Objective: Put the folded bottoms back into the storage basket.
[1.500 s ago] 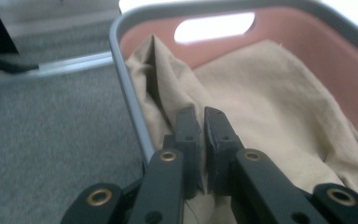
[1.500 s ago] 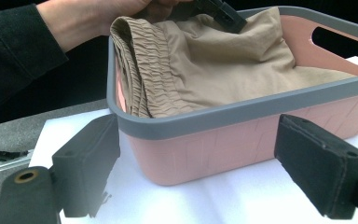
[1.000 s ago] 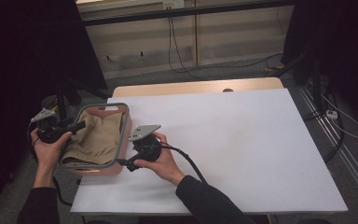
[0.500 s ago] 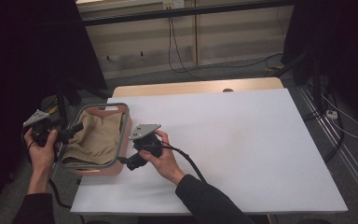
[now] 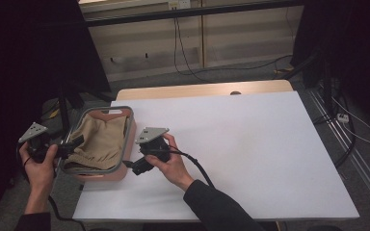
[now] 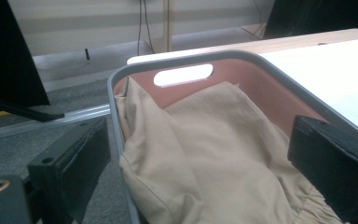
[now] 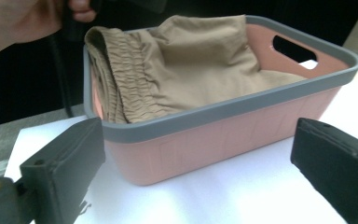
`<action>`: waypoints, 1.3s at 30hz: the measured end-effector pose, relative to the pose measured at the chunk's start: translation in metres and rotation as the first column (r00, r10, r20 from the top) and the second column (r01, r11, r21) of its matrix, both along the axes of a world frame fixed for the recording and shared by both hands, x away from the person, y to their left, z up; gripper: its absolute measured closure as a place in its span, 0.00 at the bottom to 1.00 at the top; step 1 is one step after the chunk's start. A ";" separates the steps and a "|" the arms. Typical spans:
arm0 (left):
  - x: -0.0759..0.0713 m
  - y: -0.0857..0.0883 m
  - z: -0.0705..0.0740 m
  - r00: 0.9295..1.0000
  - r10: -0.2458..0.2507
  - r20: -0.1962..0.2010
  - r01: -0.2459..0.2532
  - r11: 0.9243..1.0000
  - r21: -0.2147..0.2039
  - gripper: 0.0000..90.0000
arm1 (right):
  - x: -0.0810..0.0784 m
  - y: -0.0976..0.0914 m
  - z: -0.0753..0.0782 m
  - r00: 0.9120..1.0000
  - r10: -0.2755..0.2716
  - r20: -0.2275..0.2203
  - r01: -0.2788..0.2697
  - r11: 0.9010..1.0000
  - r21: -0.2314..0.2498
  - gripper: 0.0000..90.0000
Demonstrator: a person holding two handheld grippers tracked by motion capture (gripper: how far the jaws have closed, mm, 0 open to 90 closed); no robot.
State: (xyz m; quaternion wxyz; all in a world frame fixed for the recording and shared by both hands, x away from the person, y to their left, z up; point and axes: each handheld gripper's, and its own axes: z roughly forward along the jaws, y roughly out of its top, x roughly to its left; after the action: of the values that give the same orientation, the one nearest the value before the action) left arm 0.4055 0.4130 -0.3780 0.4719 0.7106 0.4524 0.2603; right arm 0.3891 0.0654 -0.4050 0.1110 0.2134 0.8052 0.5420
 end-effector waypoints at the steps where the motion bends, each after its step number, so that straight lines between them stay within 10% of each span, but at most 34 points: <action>1: -0.003 -0.002 0.000 1.000 0.001 0.010 -0.001 1.000 -0.024 0.07 | -0.001 -0.001 0.001 1.000 -0.002 0.001 0.002 1.000 0.002 0.03; 15: -0.046 -0.022 0.003 0.999 -0.040 0.028 0.039 0.999 0.035 0.05 | -0.018 -0.019 -0.004 0.998 -0.062 0.012 0.062 0.998 -0.032 0.04; 24: -0.073 -0.037 -0.002 0.999 -0.049 0.015 0.049 0.999 -0.001 0.06 | -0.029 -0.037 -0.006 0.996 -0.084 0.015 0.084 0.996 -0.021 0.04; 39: -0.089 -0.089 -0.009 0.992 -0.122 0.039 0.121 0.992 0.021 0.05 | -0.045 -0.083 -0.010 0.985 -0.165 0.048 0.166 0.986 -0.019 0.04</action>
State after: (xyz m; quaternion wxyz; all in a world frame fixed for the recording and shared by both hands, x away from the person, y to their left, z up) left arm 0.3163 0.3242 -0.3866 0.4892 0.7359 0.3960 0.2497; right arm 0.3443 -0.0174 -0.4152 0.1765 0.2658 0.7882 0.5262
